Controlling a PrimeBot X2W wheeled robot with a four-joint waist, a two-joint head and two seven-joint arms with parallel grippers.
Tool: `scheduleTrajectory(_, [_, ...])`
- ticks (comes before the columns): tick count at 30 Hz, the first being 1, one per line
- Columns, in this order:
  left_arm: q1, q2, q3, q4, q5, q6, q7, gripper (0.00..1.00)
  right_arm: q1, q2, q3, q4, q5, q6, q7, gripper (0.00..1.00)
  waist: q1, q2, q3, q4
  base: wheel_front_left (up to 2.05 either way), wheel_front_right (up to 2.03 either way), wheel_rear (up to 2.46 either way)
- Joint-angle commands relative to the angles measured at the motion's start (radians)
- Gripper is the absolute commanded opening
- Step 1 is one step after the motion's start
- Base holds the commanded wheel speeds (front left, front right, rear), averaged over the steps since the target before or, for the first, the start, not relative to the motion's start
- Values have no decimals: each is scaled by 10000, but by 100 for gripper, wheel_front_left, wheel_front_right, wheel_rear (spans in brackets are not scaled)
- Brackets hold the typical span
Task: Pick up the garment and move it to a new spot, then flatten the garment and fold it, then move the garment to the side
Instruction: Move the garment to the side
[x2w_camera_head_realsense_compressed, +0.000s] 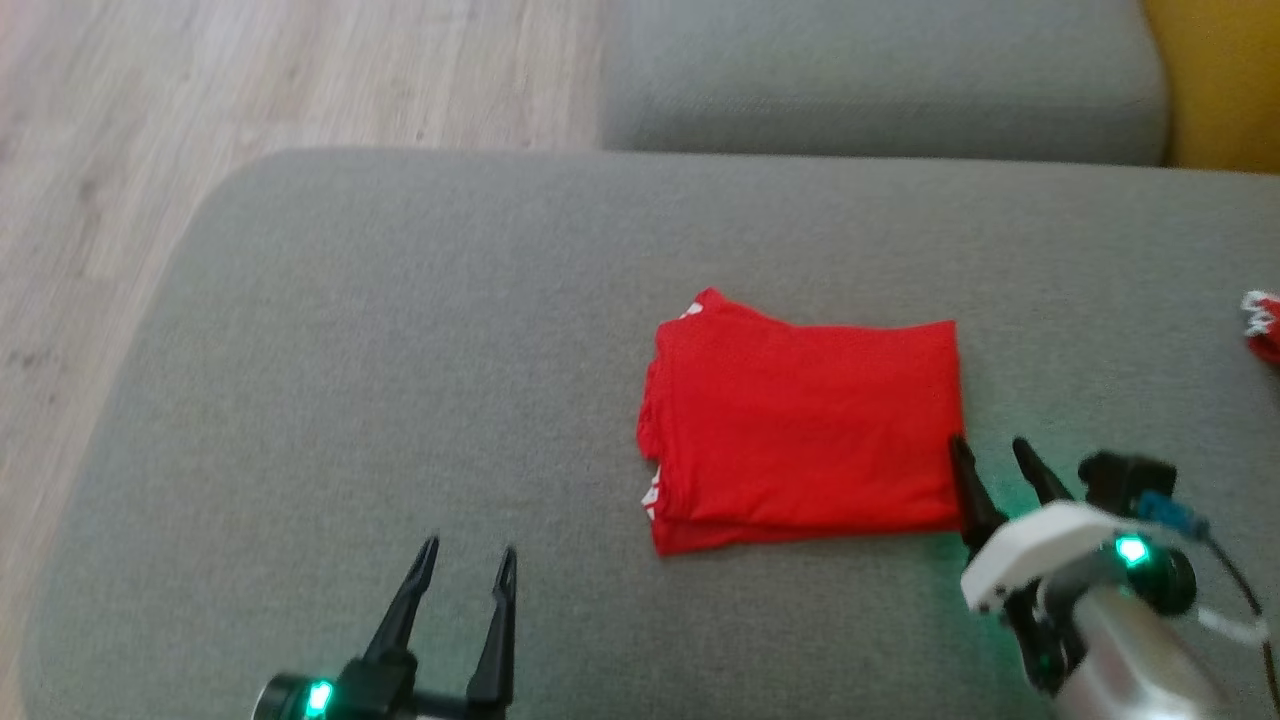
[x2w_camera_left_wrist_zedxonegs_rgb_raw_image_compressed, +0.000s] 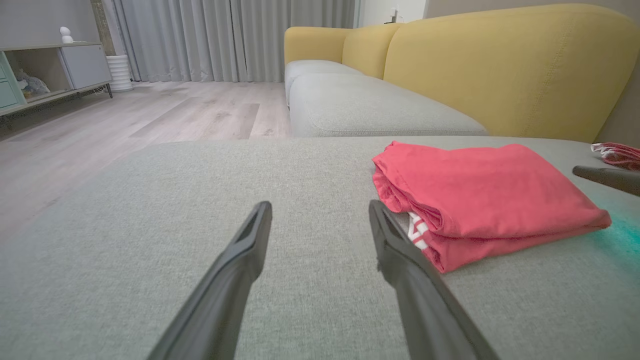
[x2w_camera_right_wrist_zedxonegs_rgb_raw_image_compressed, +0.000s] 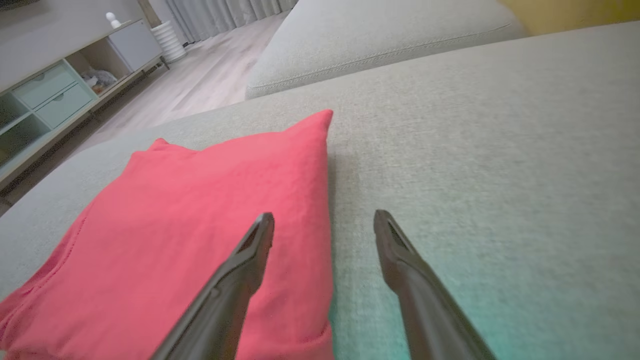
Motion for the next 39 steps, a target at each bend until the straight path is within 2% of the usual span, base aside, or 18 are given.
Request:
scheduleTrajectory(1, [-673,-65,128,-419,120,53,-67,100,-770,-213,410,125,355,67,90,100,-2,0,327,221,0,0,0])
scheduleTrajectory(6, [-969,-65,-110,-505,48,133,-67,100,-1490,-425,884,1038,1243,67,372,100,-2,0,677,481,0,0,0])
scheduleTrajectory(7, [-995,-65,-136,-495,26,153,-67,100,-1552,-471,989,1186,1406,67,419,96,-2,0,705,517,0,0,0])
scheduleTrajectory(8, [-1015,-66,-152,-485,4,178,-67,100,-1594,-497,1093,1291,1590,67,442,84,-2,0,728,547,0,0,0])
scheduleTrajectory(9, [-1032,-66,-161,-480,-18,203,-67,100,-1619,-515,1213,1361,1785,67,472,44,-2,0,744,566,0,0,0])
scheduleTrajectory(11, [-1057,-66,-168,-479,-53,239,-67,100,-1632,-549,1489,1364,2200,67,510,0,-2,0,770,576,0,0,0])
scheduleTrajectory(15, [-1062,-66,-146,-492,-113,301,-67,100,-1669,-719,1883,1160,2779,67,376,0,-2,0,782,482,0,0,0])
scheduleTrajectory(20, [-1093,-66,-151,-535,-172,340,-67,100,-2009,-1307,2410,980,3297,67,71,0,-2,0,836,152,0,0,0])
scheduleTrajectory(30, [-1369,-66,-160,-644,-140,345,-67,100,-3337,-3679,2946,1189,3507,67,141,0,-2,0,1484,-691,0,0,0])
scheduleTrajectory(39, [-1864,-66,-377,-787,-182,408,-67,100,-4333,-5906,2980,1140,3282,67,494,0,-2,0,2305,-1002,0,0,0])
